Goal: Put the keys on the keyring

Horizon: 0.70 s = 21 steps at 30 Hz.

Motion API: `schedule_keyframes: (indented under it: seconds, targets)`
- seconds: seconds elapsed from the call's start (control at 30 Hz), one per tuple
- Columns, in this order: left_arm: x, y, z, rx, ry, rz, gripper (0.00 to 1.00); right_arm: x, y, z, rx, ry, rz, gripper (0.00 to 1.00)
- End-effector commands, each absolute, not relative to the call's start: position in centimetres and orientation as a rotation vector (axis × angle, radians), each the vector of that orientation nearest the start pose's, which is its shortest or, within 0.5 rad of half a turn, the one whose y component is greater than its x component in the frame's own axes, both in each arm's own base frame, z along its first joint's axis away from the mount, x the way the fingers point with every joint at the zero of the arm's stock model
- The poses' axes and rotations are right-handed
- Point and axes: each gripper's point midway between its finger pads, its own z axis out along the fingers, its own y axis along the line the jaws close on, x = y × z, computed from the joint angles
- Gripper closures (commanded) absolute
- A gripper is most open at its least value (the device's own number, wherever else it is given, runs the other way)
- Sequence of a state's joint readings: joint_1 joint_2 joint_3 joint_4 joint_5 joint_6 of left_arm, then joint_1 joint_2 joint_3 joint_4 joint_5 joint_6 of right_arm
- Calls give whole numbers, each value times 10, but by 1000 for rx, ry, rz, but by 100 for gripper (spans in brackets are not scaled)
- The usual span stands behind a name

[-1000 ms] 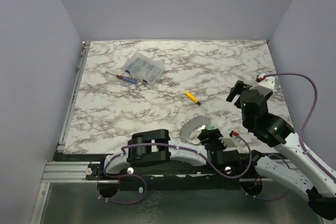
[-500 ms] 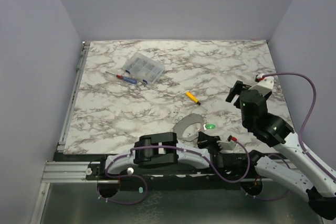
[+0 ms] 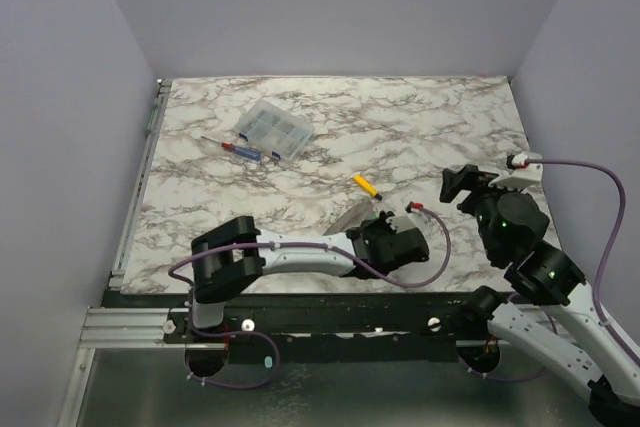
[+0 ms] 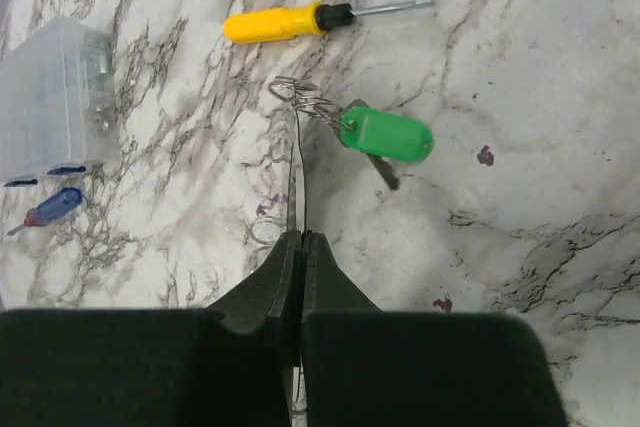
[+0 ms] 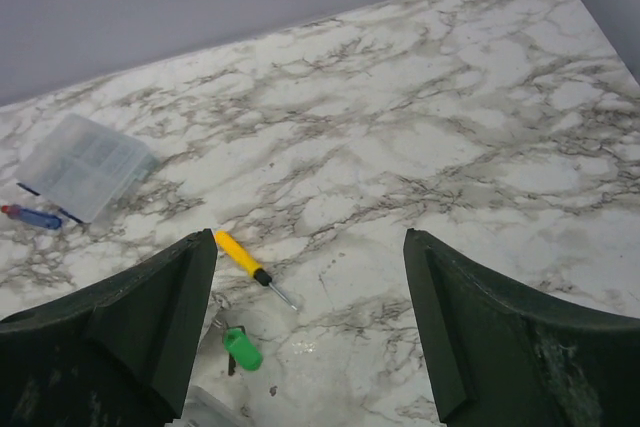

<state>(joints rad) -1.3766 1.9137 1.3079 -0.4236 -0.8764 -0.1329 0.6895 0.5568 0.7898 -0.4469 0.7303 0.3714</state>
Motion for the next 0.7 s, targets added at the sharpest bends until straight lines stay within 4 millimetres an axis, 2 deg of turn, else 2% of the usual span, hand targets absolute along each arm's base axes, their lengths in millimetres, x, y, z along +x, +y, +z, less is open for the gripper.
schedule_keyframes:
  seconds: [0.0, 0.17, 0.37, 0.47, 0.6, 0.67]
  targets:
    - [206, -373, 108, 1058, 1951, 145, 100, 235, 80, 302, 102, 1645, 250, 15]
    - [216, -359, 152, 989, 1936, 63, 100, 230, 97, 306, -12, 1622, 325, 16]
    - [237, -327, 205, 965, 1848, 68, 100, 226, 126, 306, -162, 1586, 436, 17]
    - [245, -311, 223, 949, 1755, 89, 100, 227, 138, 302, -208, 1583, 477, 18]
    - [244, -296, 244, 893, 1670, 53, 100, 227, 158, 300, -287, 1580, 536, 20]
    - [243, -289, 254, 884, 1636, 43, 100, 225, 174, 294, -373, 1567, 584, 20]
